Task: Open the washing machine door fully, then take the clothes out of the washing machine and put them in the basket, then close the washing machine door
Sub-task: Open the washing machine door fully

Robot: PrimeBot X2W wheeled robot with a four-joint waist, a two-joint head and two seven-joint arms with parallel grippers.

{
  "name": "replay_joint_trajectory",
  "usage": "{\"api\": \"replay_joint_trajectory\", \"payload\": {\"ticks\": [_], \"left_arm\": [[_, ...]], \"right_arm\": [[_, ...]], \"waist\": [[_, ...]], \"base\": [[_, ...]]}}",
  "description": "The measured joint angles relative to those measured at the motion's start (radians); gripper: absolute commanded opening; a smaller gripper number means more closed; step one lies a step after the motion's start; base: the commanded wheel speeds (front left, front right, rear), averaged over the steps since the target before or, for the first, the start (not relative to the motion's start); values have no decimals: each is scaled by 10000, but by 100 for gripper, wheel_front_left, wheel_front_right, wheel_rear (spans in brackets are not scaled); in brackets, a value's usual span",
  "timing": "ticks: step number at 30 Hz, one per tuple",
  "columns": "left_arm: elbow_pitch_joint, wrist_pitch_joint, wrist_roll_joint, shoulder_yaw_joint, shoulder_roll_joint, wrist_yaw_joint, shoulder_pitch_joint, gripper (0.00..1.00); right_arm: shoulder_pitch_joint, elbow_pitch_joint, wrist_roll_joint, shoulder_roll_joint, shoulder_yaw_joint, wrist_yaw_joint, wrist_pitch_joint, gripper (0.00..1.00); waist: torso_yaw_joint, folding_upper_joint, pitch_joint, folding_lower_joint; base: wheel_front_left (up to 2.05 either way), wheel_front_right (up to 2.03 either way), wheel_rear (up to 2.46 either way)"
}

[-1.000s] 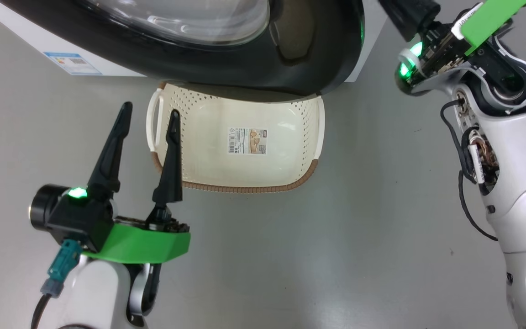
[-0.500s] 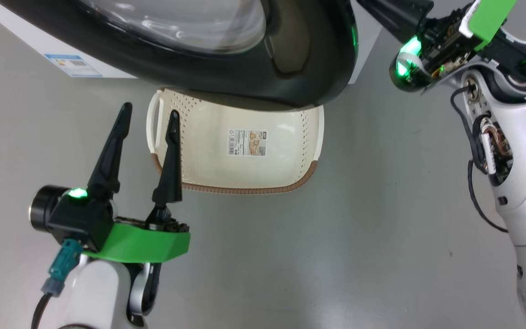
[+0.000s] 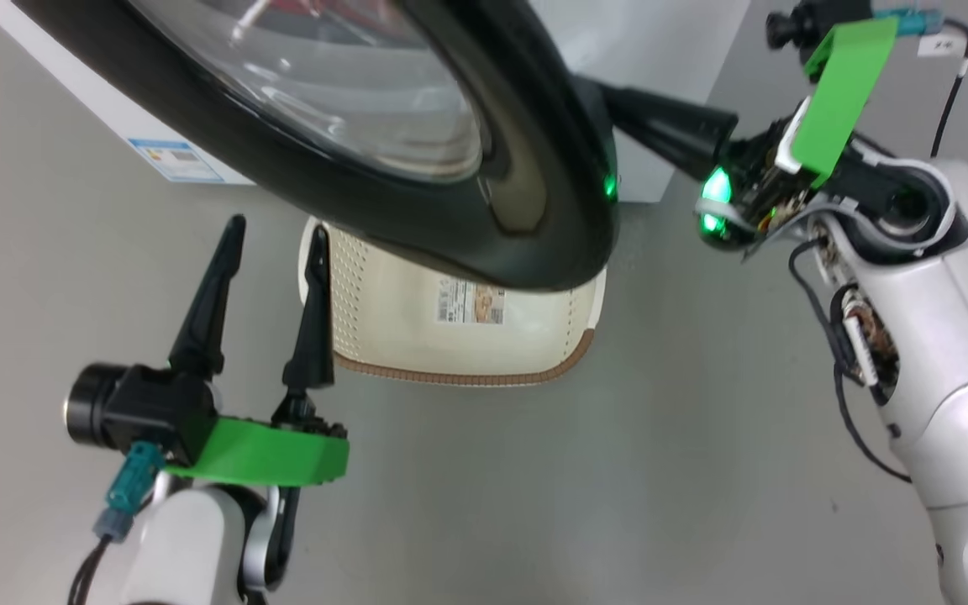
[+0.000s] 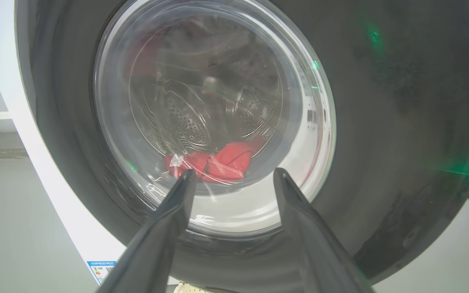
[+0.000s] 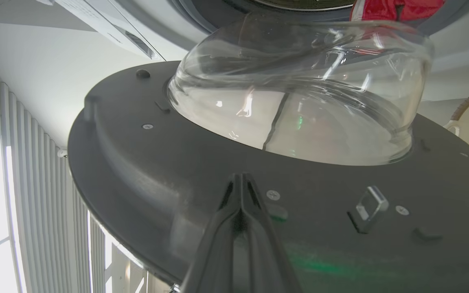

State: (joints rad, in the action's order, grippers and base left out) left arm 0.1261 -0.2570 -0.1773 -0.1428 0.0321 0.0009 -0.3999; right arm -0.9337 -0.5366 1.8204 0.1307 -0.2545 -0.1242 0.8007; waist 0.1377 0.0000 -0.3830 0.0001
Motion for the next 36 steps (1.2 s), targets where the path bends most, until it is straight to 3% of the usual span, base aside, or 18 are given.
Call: {"api": "replay_joint_trajectory", "payload": {"ticks": [12,36], "left_arm": [[130,0,-174,-19,2,176,834,100],[293,2,-345,-94,31,439,2039,100]], "right_arm": [[981,-138,-109,-36,-422,0,360,0],[2484,-525,-31,-435,-1135,0,456,0]], "waist": [[471,0,962,0],[2330,0,2657,0]], "base": [[0,0,0],[0,0,0]]}}
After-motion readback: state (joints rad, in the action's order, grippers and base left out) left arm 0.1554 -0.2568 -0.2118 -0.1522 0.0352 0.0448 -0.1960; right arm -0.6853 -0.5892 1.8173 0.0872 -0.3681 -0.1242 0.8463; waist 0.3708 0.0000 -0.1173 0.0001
